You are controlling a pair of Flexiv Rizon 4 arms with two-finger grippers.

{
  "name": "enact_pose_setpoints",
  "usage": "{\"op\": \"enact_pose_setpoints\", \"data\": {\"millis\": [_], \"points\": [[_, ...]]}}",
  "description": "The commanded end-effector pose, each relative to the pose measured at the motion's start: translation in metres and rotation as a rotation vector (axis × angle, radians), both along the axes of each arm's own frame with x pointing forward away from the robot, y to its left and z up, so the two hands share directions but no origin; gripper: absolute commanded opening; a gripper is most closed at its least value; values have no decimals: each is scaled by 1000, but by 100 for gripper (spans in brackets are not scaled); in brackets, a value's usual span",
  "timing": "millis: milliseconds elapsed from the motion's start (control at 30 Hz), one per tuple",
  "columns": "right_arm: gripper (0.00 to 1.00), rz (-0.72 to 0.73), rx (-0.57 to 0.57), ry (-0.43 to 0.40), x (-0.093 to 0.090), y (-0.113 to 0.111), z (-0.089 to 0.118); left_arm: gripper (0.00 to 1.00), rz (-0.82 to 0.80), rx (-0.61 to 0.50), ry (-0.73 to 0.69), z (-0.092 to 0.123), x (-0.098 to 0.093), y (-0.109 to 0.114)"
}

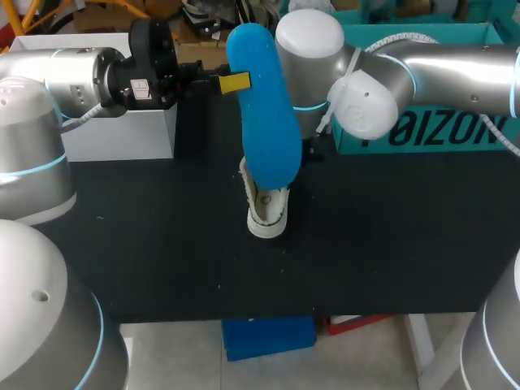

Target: Take the shoe out of the shoebox, open the shoe tongue, remove and reinsert the insole, then place the shoe into the shoebox

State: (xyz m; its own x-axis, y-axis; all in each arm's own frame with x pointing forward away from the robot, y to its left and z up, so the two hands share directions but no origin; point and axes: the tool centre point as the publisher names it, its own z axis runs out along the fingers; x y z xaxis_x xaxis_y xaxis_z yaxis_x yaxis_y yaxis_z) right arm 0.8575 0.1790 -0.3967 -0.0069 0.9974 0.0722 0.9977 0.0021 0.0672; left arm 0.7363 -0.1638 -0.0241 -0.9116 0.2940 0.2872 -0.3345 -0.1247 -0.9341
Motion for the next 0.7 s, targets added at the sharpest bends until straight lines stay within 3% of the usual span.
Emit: {"op": "enact_pose_setpoints", "data": {"millis": [33, 100, 133, 167, 200, 233, 467, 700], "points": [[0, -3, 3, -2, -1, -1, -5, 0, 3, -1, -1, -1, -1, 0], [0, -5, 2, -1, -2, -2, -6, 0, 3, -1, -1, -1, -1, 0], [10, -7, 4, -2, -2, -3, -6, 0, 3, -1, -1, -1, -1, 0], [40, -8, 4, -3, -3, -3, -7, 0, 3, -1, -1, -1, -1, 0], [87, -11, 0, -5, -3, -3, -7, 0, 3, -1, -1, -1, -1, 0], [100, -19, 2, -8, -4, -4, -7, 0, 3, -1, -1, -1, -1, 0], [100, -34, 61, -67, -8, -8, 13, 0, 3, -1, -1, -1, -1, 0], [100, -31, 239, -119, -15, -14, 45, 0, 3, -1, -1, -1, -1, 0]]}}
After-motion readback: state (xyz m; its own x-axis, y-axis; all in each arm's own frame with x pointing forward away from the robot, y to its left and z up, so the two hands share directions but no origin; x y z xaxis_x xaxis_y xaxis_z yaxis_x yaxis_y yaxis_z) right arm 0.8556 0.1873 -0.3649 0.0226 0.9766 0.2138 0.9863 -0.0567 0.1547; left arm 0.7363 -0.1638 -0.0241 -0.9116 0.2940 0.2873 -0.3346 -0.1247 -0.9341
